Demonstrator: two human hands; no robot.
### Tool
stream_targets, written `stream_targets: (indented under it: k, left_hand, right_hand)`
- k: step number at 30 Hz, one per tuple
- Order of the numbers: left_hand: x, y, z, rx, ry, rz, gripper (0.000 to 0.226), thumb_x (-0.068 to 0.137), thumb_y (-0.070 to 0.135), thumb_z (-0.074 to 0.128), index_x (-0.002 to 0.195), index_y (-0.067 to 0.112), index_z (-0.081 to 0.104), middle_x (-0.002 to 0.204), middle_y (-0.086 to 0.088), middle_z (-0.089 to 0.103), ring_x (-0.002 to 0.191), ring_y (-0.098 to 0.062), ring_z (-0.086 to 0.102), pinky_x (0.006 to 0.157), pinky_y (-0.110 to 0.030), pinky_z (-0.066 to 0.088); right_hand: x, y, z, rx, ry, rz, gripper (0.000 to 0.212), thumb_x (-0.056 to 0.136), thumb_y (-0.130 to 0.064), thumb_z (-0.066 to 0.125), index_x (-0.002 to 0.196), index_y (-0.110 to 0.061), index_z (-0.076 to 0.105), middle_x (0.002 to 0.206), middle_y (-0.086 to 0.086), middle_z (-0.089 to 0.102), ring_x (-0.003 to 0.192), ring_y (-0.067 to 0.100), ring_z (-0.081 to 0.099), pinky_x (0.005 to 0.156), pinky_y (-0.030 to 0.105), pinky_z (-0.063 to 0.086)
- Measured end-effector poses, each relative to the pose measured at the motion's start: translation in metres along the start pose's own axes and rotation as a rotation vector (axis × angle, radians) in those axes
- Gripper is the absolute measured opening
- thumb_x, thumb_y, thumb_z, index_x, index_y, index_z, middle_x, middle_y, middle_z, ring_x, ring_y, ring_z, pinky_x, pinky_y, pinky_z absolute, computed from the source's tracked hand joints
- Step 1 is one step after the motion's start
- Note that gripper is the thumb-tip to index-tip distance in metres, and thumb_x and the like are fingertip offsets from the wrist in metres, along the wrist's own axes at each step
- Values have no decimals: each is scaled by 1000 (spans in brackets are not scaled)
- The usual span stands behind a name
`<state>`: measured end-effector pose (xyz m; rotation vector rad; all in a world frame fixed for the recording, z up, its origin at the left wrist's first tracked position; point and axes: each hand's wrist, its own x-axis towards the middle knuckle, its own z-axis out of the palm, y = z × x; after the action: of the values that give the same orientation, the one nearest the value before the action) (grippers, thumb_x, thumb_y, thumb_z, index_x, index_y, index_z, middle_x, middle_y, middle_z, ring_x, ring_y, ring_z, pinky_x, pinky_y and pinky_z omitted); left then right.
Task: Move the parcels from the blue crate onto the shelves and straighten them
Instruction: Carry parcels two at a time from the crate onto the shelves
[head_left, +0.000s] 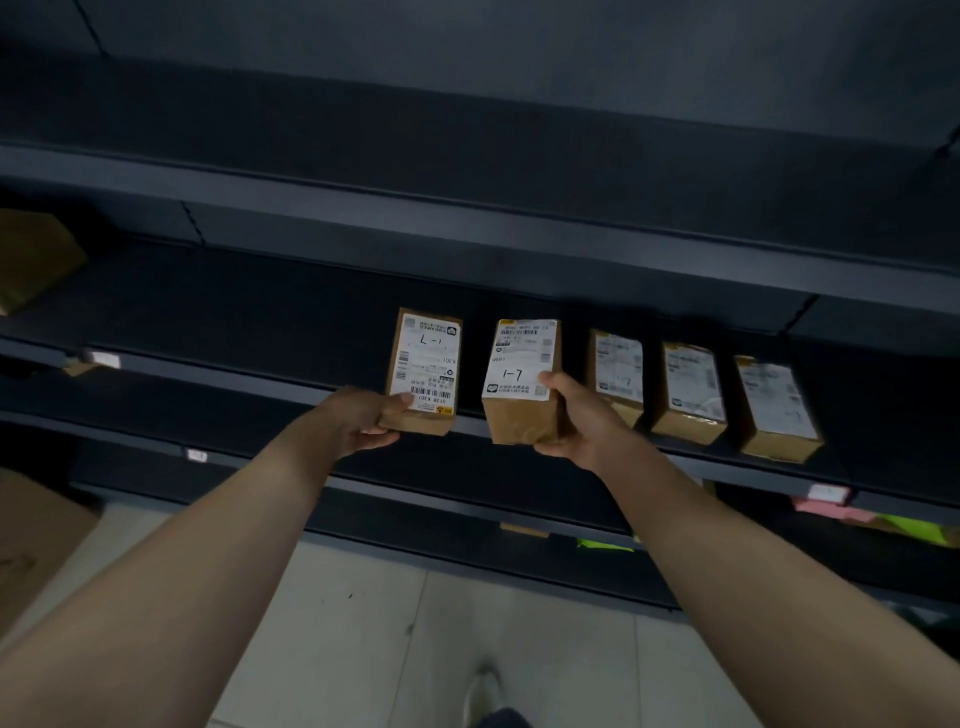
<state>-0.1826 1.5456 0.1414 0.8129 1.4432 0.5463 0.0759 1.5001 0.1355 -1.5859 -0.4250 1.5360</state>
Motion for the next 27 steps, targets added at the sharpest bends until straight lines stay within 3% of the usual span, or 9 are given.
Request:
stream_targets:
  k: [6, 11, 17, 22, 27]
  left_hand:
    - [37, 12, 0, -8, -39, -45, 25, 82, 16, 69, 103, 4, 60, 109, -14, 65, 99, -26, 63, 72, -32, 54]
    - [60, 18, -2, 46, -74, -48, 29, 84, 18, 69, 107, 4, 60, 110, -14, 64, 103, -26, 62, 79, -34, 54]
    - [79, 20, -4, 116, -60, -50, 17, 84, 21, 70, 92, 8, 62, 100, -9, 67, 93, -21, 63, 75, -31, 56]
    - [96, 20, -4, 87, -82, -64, 16, 84, 19, 69, 93, 7, 63, 99, -10, 69, 92, -21, 65, 79, -33, 55]
    - [105, 19, 6, 58, -76, -78, 16, 86, 16, 67, 97, 6, 62, 104, -12, 68, 97, -23, 65, 83, -34, 54]
  right_hand:
    - [32, -8, 11, 19, 30, 47, 30, 84, -34, 68, 107, -17, 60, 105, 8, 68, 96, 24, 64, 85, 49, 50]
    - [50, -6, 19, 49, 53, 47, 33, 83, -33, 67, 111, -17, 59, 110, 10, 66, 101, 28, 62, 86, 50, 49]
    - [61, -8, 20, 51, 100, 56, 26, 84, -33, 67, 103, -17, 61, 100, 9, 69, 93, 27, 65, 72, 45, 51]
    - [70, -6, 17, 68, 116, 45, 26, 82, -32, 69, 102, -17, 61, 100, 9, 69, 94, 27, 64, 84, 50, 50]
    - [73, -8, 15, 74, 131, 44, 29, 82, -35, 69, 104, -18, 61, 100, 9, 70, 93, 27, 66, 70, 45, 54]
